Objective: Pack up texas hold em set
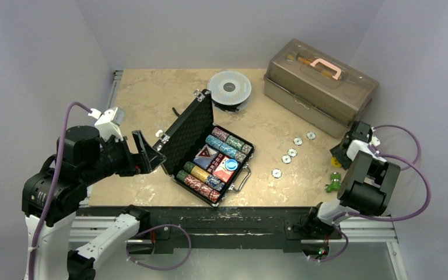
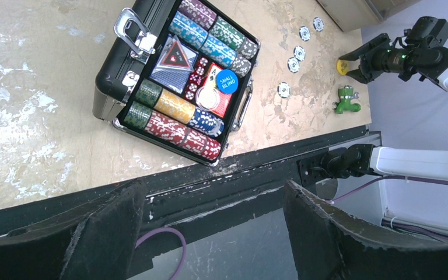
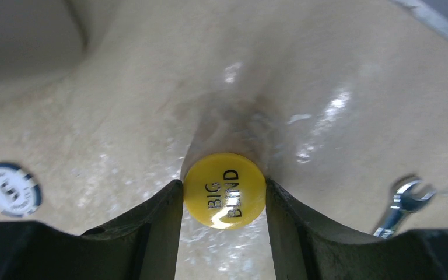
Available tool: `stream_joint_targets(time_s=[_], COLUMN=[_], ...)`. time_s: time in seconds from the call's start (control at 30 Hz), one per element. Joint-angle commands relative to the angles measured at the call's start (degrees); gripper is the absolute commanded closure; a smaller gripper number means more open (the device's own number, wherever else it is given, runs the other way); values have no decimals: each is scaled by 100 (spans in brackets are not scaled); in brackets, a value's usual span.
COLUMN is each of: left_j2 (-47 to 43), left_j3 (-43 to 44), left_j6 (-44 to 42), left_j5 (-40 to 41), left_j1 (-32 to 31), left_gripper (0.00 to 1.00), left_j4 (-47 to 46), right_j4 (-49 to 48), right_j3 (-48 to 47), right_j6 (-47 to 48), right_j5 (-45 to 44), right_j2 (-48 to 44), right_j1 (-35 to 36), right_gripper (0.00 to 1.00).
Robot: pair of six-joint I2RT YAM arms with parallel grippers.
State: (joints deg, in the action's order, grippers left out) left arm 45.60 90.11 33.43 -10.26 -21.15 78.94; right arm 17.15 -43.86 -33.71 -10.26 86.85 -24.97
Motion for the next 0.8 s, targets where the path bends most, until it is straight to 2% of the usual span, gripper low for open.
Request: stream_joint_targets(time_s=[0.0,0.2,0.77], left_j2=[-49,-78,-133], left_j3=[-2,15,-2], left_j6=[-7,-36,-23], left_j5=[-72,-60,-82], left_j1=[-36,-38,-36], left_gripper=[17,17,17], left_j4=[-93,-66,-80], right_j4=[99,17,323], right_j3=[256,355,630], right_j6=[-548,-909,-908], right_j5=[768,883,1138], right_j2=[26,-122,-1241], right_j1=[405,848,1312], right_gripper=[55,56,57])
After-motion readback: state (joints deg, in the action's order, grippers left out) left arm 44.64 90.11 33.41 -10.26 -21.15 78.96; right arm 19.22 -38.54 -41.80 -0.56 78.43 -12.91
